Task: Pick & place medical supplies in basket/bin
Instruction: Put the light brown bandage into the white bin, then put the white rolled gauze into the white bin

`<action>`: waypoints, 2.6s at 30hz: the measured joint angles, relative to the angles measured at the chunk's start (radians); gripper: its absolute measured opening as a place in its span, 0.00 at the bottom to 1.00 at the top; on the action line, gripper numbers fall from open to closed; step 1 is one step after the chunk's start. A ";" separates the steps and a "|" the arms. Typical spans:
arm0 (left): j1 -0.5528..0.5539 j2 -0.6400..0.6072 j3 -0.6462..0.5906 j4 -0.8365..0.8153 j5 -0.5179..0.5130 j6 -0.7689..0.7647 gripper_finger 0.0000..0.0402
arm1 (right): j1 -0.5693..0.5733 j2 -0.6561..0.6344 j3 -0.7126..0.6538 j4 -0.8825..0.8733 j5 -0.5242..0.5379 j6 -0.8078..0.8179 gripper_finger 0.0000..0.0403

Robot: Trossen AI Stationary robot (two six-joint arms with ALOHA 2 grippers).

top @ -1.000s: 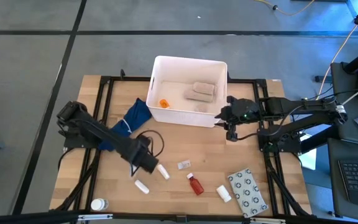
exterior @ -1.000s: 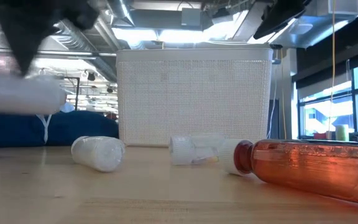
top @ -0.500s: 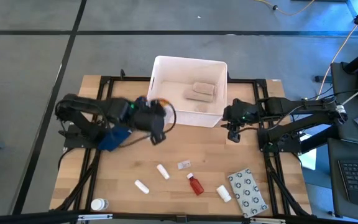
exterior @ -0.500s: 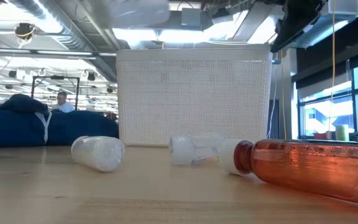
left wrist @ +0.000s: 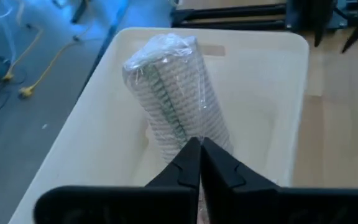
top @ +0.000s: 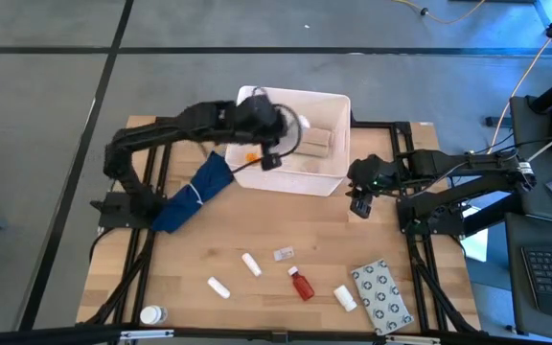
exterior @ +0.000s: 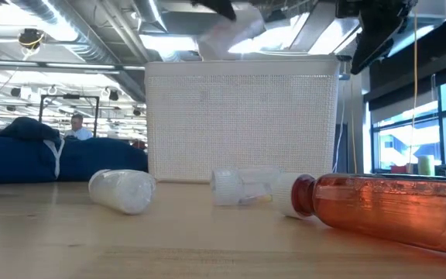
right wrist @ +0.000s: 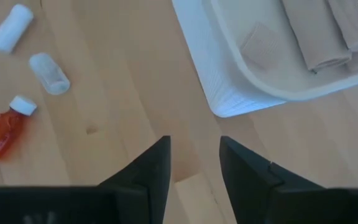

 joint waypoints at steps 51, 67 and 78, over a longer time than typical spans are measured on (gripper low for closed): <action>0.087 0.219 0.012 0.270 0.260 0.168 0.21 | 0.000 0.000 0.000 -0.010 0.081 0.023 0.34; -0.035 -0.192 -0.164 -0.151 0.248 -0.103 0.06 | 0.000 0.000 0.000 0.012 0.067 -0.051 0.34; -0.176 -0.601 -0.888 0.265 0.204 -0.303 0.01 | 0.124 0.095 0.000 0.261 0.026 -0.152 0.34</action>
